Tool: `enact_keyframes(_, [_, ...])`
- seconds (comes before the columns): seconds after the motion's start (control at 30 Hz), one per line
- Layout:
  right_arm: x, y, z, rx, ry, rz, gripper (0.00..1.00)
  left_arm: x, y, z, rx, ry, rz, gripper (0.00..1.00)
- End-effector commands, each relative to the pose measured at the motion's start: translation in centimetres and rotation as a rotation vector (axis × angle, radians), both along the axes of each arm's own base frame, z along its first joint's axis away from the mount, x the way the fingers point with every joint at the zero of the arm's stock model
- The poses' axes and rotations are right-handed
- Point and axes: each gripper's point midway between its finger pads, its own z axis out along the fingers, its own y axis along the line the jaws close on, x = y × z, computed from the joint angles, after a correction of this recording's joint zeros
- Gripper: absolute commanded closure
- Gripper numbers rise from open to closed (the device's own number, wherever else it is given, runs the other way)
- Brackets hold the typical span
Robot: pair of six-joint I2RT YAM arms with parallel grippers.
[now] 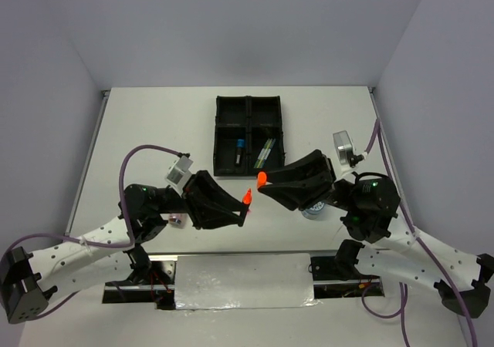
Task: Sort the stationery into containers
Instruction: Close the pen cap on the pen.
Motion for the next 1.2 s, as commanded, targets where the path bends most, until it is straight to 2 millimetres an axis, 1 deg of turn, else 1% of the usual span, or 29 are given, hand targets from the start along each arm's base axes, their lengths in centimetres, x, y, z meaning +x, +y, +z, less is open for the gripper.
enact_keyframes(0.0, [-1.2,-0.4,2.3,0.082,-0.07,0.023,0.81,-1.2,0.8,1.8,-0.083,-0.071,-0.024,1.0])
enact_keyframes(0.1, [-1.3,0.3,2.4,0.079,-0.07,0.03,0.81,-1.2,0.7,1.6,-0.08,-0.068,-0.022,1.0])
enact_keyframes(0.17, [-1.3,1.0,2.1,0.067,-0.065,0.038,0.81,-1.2,0.8,1.6,-0.081,-0.071,-0.018,1.0])
enact_keyframes(0.33, [-0.8,1.8,1.8,0.06,-0.057,0.017,0.81,-1.2,1.0,1.5,-0.078,-0.073,0.0,1.0])
enact_keyframes(0.47, [-0.5,1.9,1.7,0.059,-0.053,-0.002,0.81,-1.2,1.1,1.4,-0.075,-0.07,0.003,1.0])
enact_keyframes(0.6, [-0.4,1.6,1.6,0.066,-0.054,-0.019,0.81,-1.0,1.2,1.2,-0.072,-0.065,0.02,1.0])
enact_keyframes(0.8, [-0.5,1.9,0.8,0.068,-0.042,0.001,0.81,-1.0,1.8,2.2,-0.102,-0.095,0.053,1.0])
enact_keyframes(1.17, [-0.9,2.3,0.4,0.098,-0.027,0.04,0.81,-0.4,1.6,3.0,-0.107,-0.105,0.085,1.0])
